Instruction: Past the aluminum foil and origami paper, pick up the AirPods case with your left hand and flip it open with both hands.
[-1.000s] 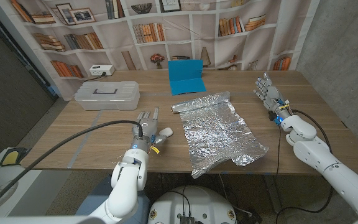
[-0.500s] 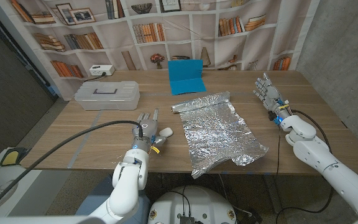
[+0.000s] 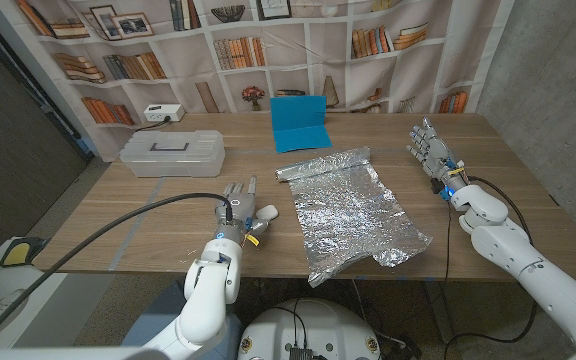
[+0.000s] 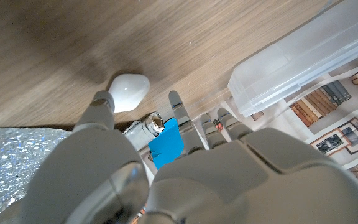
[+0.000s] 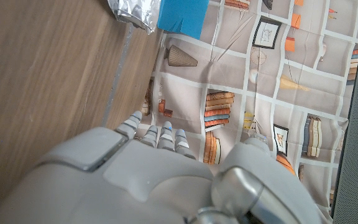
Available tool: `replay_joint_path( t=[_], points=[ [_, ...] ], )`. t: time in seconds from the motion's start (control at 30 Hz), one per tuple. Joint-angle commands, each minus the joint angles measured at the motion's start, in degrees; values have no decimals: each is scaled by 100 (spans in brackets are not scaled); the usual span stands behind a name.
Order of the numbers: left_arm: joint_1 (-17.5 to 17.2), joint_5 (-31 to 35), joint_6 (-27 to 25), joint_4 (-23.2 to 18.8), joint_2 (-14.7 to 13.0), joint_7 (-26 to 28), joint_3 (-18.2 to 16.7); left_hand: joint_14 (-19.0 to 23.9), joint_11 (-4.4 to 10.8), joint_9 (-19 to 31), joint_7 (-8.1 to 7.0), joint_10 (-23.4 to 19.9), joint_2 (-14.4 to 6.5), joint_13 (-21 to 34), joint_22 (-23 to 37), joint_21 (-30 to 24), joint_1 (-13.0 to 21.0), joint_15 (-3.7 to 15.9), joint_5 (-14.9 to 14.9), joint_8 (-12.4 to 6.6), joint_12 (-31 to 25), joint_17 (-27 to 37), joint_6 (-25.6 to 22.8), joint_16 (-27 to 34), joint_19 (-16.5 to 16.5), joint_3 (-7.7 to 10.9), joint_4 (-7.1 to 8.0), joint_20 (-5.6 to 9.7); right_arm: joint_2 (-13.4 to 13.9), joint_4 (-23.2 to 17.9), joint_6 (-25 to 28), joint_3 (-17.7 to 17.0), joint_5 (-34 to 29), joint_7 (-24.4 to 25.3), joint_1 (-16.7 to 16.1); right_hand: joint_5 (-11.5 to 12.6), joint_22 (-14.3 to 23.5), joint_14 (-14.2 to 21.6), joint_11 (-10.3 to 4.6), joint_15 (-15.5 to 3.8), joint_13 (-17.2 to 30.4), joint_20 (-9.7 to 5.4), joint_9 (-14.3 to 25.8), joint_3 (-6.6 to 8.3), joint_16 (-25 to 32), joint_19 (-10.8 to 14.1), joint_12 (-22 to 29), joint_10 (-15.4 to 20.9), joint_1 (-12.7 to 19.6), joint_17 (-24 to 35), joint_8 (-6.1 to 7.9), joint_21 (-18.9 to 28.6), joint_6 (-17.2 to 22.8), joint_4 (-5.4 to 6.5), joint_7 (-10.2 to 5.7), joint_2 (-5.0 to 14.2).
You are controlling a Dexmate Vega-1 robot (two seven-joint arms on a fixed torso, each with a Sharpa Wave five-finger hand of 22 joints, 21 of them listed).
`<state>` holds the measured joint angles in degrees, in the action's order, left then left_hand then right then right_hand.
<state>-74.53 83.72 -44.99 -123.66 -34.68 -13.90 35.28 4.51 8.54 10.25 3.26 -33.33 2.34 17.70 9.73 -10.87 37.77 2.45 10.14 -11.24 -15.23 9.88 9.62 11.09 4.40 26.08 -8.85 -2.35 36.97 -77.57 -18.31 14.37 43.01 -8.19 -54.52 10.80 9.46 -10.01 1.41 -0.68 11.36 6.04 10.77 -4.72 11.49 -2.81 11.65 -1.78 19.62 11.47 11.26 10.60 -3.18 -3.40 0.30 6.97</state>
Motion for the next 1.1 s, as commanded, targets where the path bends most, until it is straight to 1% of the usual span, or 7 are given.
replay_joint_path(
  t=[0.03, 0.2, 0.3, 0.37, 0.77, 0.87, 1.1],
  points=[
    [119, -29, -101, 144, 72, -28, 169, 83, 8, 11, -12, -52, -55, 22, 9, -4, 36, -10, -7, -29, -12, 15, -40, 16, 31, 15, 5, -4, 14, 45, 17, 4, -5, -30, 48, -1, 30, -172, -41, -27, 10, 53, 27, 3, 36, -2, 9, -3, -21, 7, 18, 19, 6, -2, -32, -11],
    [120, -58, -139, 140, 62, -24, 199, 83, 16, 11, -11, -53, -63, 26, 9, -3, 42, -19, -7, -27, -6, 15, -48, 13, 30, 18, 4, -11, 11, 63, 20, 15, -6, -54, 66, -1, 30, -171, -37, -24, 10, 53, 27, 8, 37, -2, 11, 4, -22, 7, 23, 19, 20, -4, -29, -9],
    [113, -106, -157, 138, 57, 0, 207, 85, -3, 11, -77, -56, -68, 31, 9, -4, 48, -16, -7, -30, -1, 15, -73, 12, 35, 18, 2, -9, 0, 77, 24, 19, 2, -57, 68, -1, 30, -171, -39, -24, 10, 52, 27, 11, 37, -1, 12, 7, -22, 7, 23, 20, 22, -6, -28, -9],
    [107, -143, -170, 139, 60, 45, 213, 87, 27, 11, -91, -58, -70, 32, 9, -5, 52, -13, -7, -30, 2, 15, -81, 12, 40, 19, 0, -9, 5, 74, 32, 23, -5, -51, 68, 0, 30, -168, -35, -23, 10, 52, 27, 14, 37, -1, 12, 7, -21, 7, 23, 20, 23, -7, -29, -6],
    [123, -227, -259, 133, 46, 41, 278, 111, 11, 11, -81, -91, -102, 39, 9, -7, 84, -4, -2, -32, 3, 14, -116, 16, 51, 36, -8, -3, -5, 136, 41, 37, 5, -100, 113, -1, 30, -166, -36, -20, 10, 53, 27, 18, 39, -1, 10, 2, -30, 8, 20, 19, 17, -7, -27, -10],
    [131, -234, -274, 128, 31, 40, 291, 115, 7, 11, -87, -111, -143, 43, 10, -6, 114, -2, 6, -36, 0, 14, -138, 15, 52, 59, -11, -4, -12, 154, 42, 42, 10, -113, 121, -1, 30, -167, -40, -20, 10, 52, 27, 20, 39, -2, 9, 0, -32, 9, 22, 19, 23, -7, -27, -10],
    [134, -339, -296, 118, 23, 145, 311, 150, 56, 11, -91, -179, -269, 54, 10, -9, 190, 7, 30, -46, -11, 12, -206, 21, 63, 121, -14, -3, -12, 174, 53, 49, 14, -132, 136, -2, 30, -170, -36, -20, 10, 52, 27, 22, 39, -2, 9, 1, -40, 10, 19, 19, 18, -6, -28, -12]
  ],
)
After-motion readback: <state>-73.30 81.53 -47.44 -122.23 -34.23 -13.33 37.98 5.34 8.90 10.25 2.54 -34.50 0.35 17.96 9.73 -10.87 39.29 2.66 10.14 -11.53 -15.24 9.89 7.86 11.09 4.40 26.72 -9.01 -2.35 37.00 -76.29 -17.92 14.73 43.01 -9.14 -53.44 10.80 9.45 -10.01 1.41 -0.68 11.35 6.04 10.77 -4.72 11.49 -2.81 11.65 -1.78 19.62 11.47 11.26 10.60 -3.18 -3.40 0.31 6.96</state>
